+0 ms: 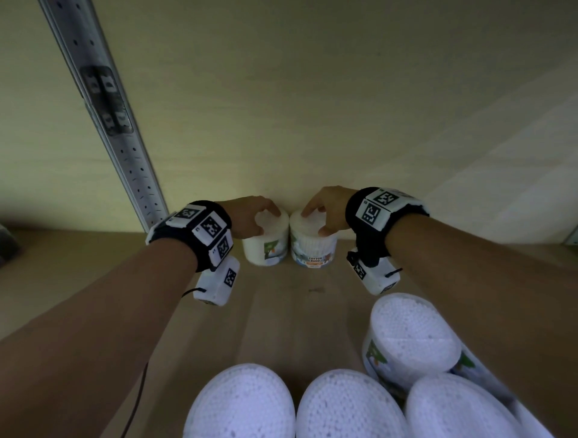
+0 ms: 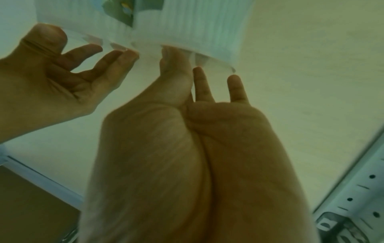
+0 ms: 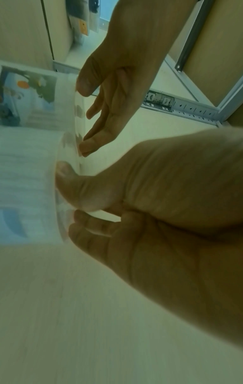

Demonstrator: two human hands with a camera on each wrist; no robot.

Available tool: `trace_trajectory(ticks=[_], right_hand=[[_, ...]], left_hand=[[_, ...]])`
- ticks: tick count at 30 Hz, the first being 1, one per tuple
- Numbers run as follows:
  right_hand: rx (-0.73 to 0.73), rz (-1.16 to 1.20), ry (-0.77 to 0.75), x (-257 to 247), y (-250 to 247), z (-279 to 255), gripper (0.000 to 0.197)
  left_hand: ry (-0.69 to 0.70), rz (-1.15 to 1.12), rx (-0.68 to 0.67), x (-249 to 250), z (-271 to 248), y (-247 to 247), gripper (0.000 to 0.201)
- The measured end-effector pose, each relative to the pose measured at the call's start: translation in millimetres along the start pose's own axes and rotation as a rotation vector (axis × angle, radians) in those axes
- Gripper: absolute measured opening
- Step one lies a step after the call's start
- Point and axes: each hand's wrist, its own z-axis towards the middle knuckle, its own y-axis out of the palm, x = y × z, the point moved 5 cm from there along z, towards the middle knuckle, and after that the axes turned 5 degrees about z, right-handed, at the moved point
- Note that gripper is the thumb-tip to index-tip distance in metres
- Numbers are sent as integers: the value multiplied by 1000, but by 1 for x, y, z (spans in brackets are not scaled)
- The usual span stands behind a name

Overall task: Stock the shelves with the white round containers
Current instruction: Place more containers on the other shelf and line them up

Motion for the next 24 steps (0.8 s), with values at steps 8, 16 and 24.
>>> trace_trajectory(ticks=[8, 16, 24], right_hand=[[-29, 21, 0, -2, -1, -2, 56], [-32, 26, -4, -3, -1, -2, 56], [-31, 46, -4, -1, -1, -2, 55]], left_hand=[[-111, -30, 239, 4, -2, -4, 45], [-187, 31, 180, 7, 5, 2, 55], [-89, -2, 35, 11, -1, -4, 52]])
